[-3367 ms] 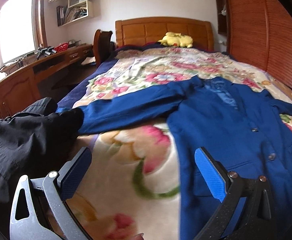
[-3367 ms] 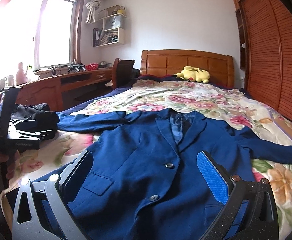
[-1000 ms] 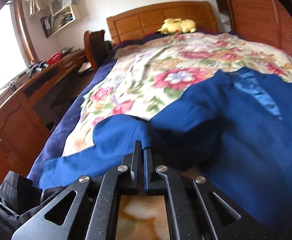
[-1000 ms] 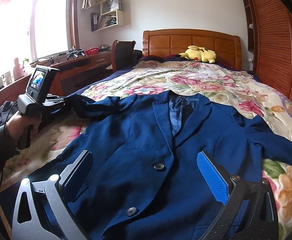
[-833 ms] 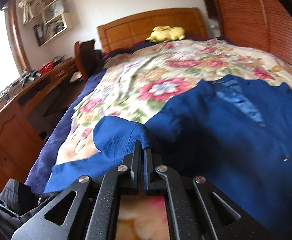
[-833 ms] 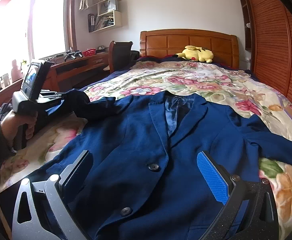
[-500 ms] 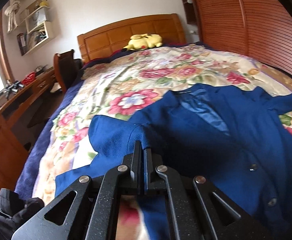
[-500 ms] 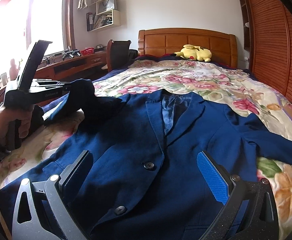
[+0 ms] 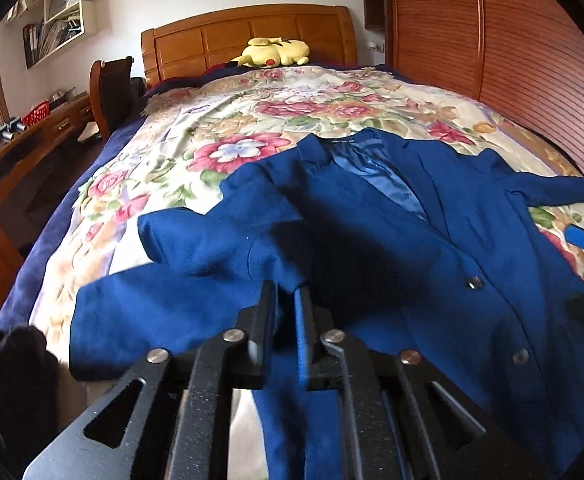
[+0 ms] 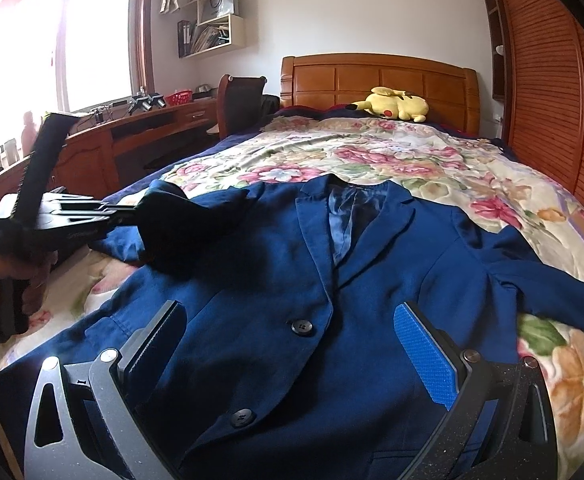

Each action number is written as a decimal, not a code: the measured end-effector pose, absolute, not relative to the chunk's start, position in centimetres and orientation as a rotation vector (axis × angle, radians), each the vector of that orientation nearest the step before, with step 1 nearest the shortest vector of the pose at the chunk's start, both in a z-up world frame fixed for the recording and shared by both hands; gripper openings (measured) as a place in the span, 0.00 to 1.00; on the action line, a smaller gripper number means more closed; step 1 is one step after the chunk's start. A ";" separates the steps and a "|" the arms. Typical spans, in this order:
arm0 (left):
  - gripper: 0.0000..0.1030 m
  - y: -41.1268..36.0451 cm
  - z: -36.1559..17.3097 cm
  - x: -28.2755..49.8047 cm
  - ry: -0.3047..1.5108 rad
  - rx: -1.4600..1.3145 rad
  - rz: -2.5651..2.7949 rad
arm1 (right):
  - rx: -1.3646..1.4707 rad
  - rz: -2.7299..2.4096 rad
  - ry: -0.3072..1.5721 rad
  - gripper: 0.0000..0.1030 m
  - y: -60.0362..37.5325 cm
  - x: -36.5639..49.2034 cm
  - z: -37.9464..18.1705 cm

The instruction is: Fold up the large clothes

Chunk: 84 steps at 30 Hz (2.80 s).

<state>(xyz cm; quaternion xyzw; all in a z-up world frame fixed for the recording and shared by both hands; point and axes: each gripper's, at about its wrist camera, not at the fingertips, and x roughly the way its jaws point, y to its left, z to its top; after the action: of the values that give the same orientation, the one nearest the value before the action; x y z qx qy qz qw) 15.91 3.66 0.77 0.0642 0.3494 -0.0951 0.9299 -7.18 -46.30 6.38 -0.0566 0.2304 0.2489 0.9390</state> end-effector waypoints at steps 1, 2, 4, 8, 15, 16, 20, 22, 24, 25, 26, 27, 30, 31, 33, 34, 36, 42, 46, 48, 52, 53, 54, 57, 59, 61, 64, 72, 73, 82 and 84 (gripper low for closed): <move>0.23 3.9 0.9 15.6 0.711 0.127 -0.198 | -0.118 0.508 0.472 1.00 -46.2 -7.2 6.4; 0.27 4.2 1.0 15.1 0.702 0.123 -0.200 | -0.118 0.508 0.472 1.00 -46.2 -7.2 6.4; 0.38 4.8 1.3 14.4 0.689 0.122 -0.202 | -0.117 0.510 0.472 1.00 -46.2 -7.2 6.4; 0.40 6.0 1.4 13.5 0.693 0.126 -0.203 | -0.121 0.509 0.476 1.00 -46.3 -7.1 6.3; 0.61 9.3 -2.2 15.4 0.784 0.146 -0.114 | -0.128 0.512 0.484 1.00 -46.2 -7.0 6.3; 0.65 9.9 -2.8 15.5 0.798 0.147 -0.105 | -0.129 0.513 0.484 1.00 -46.2 -7.0 6.4; 0.66 11.3 -5.0 17.1 0.855 0.152 -0.068 | -0.132 0.515 0.486 1.00 -46.2 -7.0 6.3; 0.66 11.7 -5.9 18.2 0.885 0.170 -0.046 | -0.134 0.516 0.488 1.00 -46.2 -6.9 6.2; 0.66 12.0 -6.5 19.1 0.906 0.182 -0.031 | -0.136 0.517 0.491 1.00 -46.2 -6.9 6.2; 0.66 12.1 -6.7 19.5 0.910 0.183 -0.029 | -0.138 0.517 0.491 1.00 -46.2 -6.9 6.2; 0.66 12.2 -6.7 19.7 0.913 0.184 -0.027 | -0.138 0.518 0.492 1.00 -46.2 -6.8 6.2; 0.66 12.2 -6.9 20.1 0.916 0.189 -0.024 | -0.140 0.518 0.493 1.00 -46.2 -6.8 6.2; 0.66 11.8 -7.3 20.6 0.931 0.204 -0.034 | -0.142 0.520 0.496 1.00 -46.1 -6.7 6.2; 0.66 11.7 -7.5 20.8 0.938 0.211 -0.038 | -0.143 0.521 0.497 1.00 -46.1 -6.8 6.2; 0.66 11.7 -7.6 20.9 0.935 0.218 -0.043 | -0.143 0.521 0.497 1.00 -46.1 -6.7 6.2; 0.66 11.8 -7.7 21.0 0.933 0.216 -0.048 | -0.143 0.521 0.498 1.00 -46.1 -6.7 6.2; 0.58 12.0 -7.6 21.0 0.922 0.203 -0.059 | -0.142 0.522 0.497 1.00 -46.1 -6.7 6.2; 0.08 11.4 -6.9 21.1 0.901 0.225 -0.049 | -0.136 0.522 0.493 1.00 -46.2 -6.7 6.3; 0.06 11.4 -4.8 20.9 0.845 0.201 -0.024 | -0.130 0.526 0.490 1.00 -46.4 -6.9 6.3; 0.06 11.0 -3.2 20.6 0.801 0.194 -0.020 | -0.126 0.528 0.487 1.00 -46.5 -6.9 6.4; 0.05 9.0 0.4 19.8 0.704 0.192 -0.032 | -0.126 0.522 0.473 1.00 -46.8 -7.3 6.8; 0.05 8.4 1.1 19.7 0.687 0.192 -0.039 | -0.127 0.521 0.472 1.00 -46.9 -7.4 6.9; 0.05 7.4 2.1 19.5 0.667 0.191 -0.057 | -0.130 0.519 0.470 1.00 -47.0 -7.4 6.9; 0.05 4.1 4.3 18.9 0.616 0.199 -0.111 | -0.144 0.506 0.458 1.00 -47.5 -7.7 7.2; 0.05 2.5 5.1 18.8 0.595 0.200 -0.142 | -0.142 0.500 0.456 1.00 -48.0 -7.8 7.4; 0.05 0.3 5.8 18.5 0.579 0.203 -0.178 | -0.135 0.496 0.458 1.00 -48.8 -7.8 7.4; 0.05 -2.8 6.4 18.3 0.574 0.211 -0.235 | -0.117 0.470 0.470 1.00 -50.2 -7.6 7.2; 0.05 -7.7 6.1 16.8 0.586 0.227 -0.324 | -0.081 0.413 0.458 1.00 -52.0 -7.9 7.7; 0.05 -7.9 5.9 16.6 0.590 0.225 -0.328 | -0.074 0.407 0.461 1.00 -52.1 -7.8 7.7; 0.36 -7.7 4.1 13.1 0.593 0.215 -0.346 | -0.073 0.407 0.472 1.00 -51.4 -7.8 7.5; 0.42 -7.1 4.1 12.2 0.588 0.205 -0.351 | -0.072 0.408 0.472 1.00 -51.5 -7.9 7.5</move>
<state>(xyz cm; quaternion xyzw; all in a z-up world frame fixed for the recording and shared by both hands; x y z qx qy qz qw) 12.23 -7.08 4.06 0.1002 0.2876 -0.1717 0.9369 -7.94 -51.47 7.49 -0.0354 0.2323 0.2005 0.9511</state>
